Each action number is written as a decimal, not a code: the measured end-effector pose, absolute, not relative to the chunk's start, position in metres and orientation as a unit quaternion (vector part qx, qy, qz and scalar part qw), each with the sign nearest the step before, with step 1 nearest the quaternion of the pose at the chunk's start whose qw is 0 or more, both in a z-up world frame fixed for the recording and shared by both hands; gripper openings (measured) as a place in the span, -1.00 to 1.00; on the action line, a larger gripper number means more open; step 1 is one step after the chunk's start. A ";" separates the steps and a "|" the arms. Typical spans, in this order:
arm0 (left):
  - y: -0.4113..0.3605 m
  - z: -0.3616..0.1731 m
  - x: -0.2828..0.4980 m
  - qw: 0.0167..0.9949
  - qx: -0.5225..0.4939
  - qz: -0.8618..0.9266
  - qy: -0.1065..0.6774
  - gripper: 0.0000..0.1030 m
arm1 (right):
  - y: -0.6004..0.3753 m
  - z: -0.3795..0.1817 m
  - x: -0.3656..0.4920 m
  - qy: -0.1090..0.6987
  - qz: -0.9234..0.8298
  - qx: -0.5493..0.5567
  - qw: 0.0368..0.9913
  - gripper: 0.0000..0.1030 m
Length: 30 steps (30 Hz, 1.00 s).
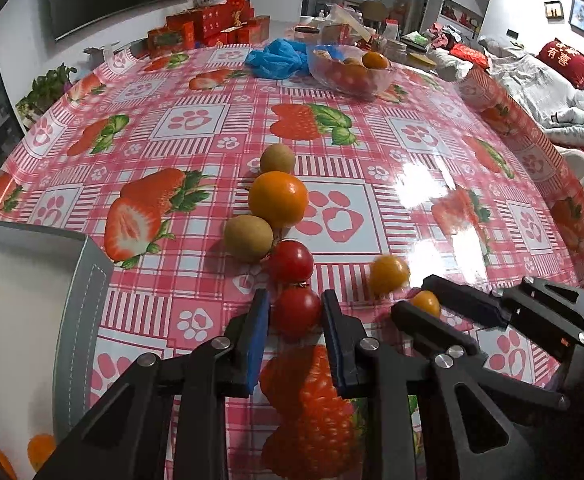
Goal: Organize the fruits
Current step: 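Close the left gripper on the red tomato while the right grasps a yellow cherry tomato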
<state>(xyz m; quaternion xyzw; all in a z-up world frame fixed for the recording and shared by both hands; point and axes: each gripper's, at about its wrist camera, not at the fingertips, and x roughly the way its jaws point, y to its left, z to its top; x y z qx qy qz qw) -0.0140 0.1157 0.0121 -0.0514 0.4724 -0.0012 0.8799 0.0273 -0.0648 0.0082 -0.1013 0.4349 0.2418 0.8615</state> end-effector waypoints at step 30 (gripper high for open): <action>0.101 0.010 -0.019 0.886 -0.025 0.012 0.462 -0.51 | -0.130 0.012 -0.007 0.465 0.243 0.004 0.851 -0.56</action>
